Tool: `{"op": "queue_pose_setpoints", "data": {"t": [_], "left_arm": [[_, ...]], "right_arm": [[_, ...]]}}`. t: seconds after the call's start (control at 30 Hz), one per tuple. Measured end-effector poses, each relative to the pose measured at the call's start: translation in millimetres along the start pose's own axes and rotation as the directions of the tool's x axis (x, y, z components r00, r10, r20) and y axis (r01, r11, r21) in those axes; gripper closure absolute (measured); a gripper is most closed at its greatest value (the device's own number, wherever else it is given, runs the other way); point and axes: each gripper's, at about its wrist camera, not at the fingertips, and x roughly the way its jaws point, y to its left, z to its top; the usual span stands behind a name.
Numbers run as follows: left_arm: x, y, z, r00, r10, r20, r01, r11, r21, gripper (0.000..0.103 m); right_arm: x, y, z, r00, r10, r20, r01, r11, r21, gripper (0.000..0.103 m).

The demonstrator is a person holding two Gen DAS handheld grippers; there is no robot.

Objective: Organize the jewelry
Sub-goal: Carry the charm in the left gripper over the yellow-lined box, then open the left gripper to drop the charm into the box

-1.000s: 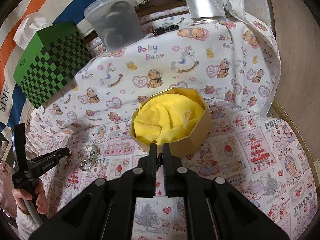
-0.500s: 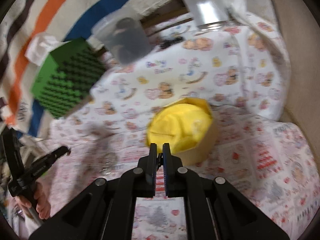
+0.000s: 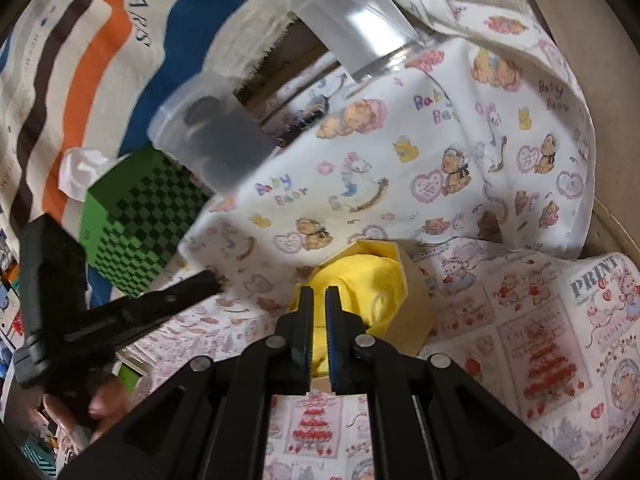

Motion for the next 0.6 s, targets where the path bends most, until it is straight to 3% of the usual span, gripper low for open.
{"op": "queue_pose_setpoints", "data": {"t": [0.13,0.23,0.3,0.33,0.4,0.47,0.6], "left_arm": [[23,-3,-7,0.999,-0.017,-0.035,0.018,1.0,0.007,0.101],[23,-5,-10,1.0,-0.005,-0.009,0.006,1.0,0.026,0.097],[17,-4,-9,1.0,0.027,0.003,-0.027,0.999,0.034,0.072],[12,-3,-9,0.998,0.055,0.022,-0.056,0.998,0.033,0.069],[-3,0,-9,0.994,0.09,0.061,-0.092,0.995,0.036,0.068],[-23,5,-9,0.988,0.119,0.095,-0.124,0.991,0.047,0.064],[-75,20,-21,0.954,0.216,0.208,-0.233,0.971,0.056,0.028]], "right_arm": [[-3,-9,4,1.0,-0.01,0.01,0.01,0.999,0.038,0.096],[-8,-13,6,1.0,-0.007,0.027,0.005,0.999,0.054,0.096],[-10,-14,6,0.999,-0.015,0.031,0.014,0.999,0.052,0.095],[-11,-13,6,0.999,-0.02,0.034,0.018,0.999,0.048,0.092],[-12,-11,5,0.999,-0.034,0.038,0.032,0.999,0.039,0.076],[-15,-5,4,0.997,-0.051,0.052,0.05,0.999,0.015,0.066],[-24,13,1,0.99,-0.097,0.105,0.104,0.993,-0.057,0.049]]}}
